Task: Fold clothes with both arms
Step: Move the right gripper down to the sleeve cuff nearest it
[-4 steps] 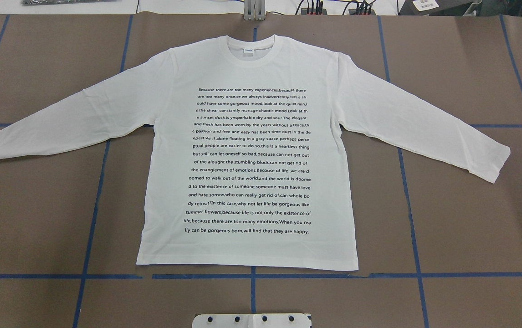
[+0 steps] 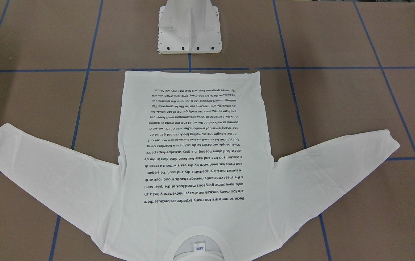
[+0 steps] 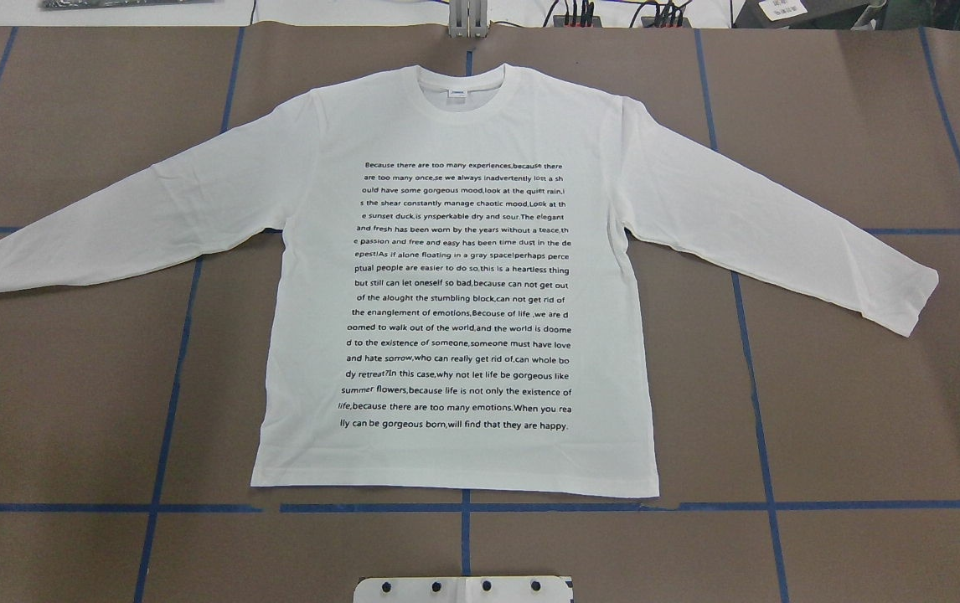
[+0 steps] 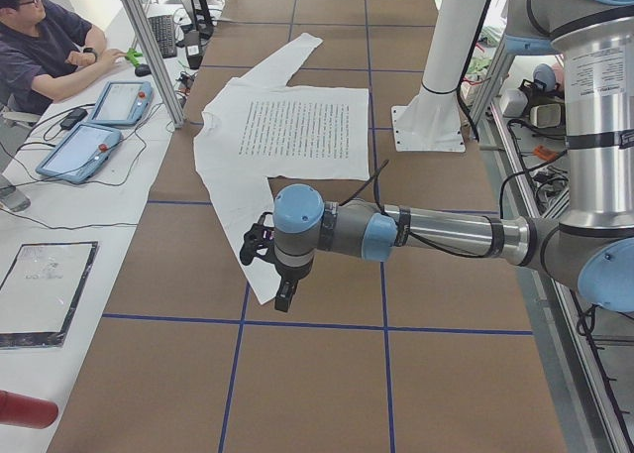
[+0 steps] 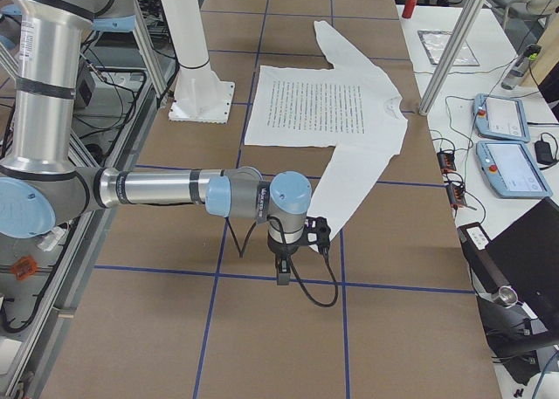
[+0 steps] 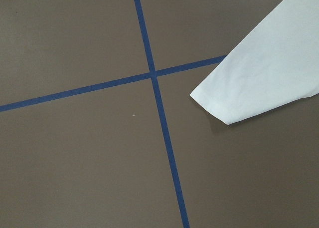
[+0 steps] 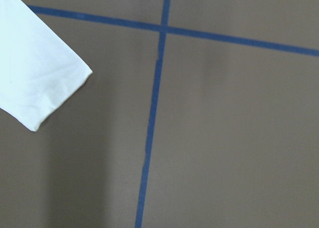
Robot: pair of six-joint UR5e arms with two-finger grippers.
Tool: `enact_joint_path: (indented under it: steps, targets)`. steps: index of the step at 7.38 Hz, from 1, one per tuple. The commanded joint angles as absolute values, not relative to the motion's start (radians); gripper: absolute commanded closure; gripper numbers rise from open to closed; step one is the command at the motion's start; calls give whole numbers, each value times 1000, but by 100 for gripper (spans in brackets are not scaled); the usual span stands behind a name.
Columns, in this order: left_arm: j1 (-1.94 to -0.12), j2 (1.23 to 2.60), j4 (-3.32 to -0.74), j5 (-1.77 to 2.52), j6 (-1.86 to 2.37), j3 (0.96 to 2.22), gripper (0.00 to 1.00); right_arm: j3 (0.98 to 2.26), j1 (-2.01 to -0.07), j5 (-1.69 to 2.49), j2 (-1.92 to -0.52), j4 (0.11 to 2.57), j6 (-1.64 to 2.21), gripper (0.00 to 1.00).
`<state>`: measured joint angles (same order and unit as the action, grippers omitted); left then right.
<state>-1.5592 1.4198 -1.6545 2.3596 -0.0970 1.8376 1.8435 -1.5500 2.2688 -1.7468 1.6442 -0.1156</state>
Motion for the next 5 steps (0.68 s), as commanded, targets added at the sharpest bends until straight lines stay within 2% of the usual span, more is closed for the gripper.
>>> enact_joint_path:
  steps: [1, 2, 3, 5]
  targets:
    - [-1557, 1478, -1708, 2361, -97, 1829, 0, 1835, -1499, 2281, -1676, 1510, -51, 0]
    - [-1555, 1524, -1820, 2362, -91, 1760, 0, 1806, -1490, 2310, -1663, 1499, 13, 0]
    - [-1557, 1538, -1828, 2367, -92, 1740, 0, 1804, -1482, 2356, -1678, 1436, 8, 0]
    - [-1555, 1540, -1835, 2367, -92, 1738, 0, 1760, -1334, 2335, -1681, 1312, 209, 0]
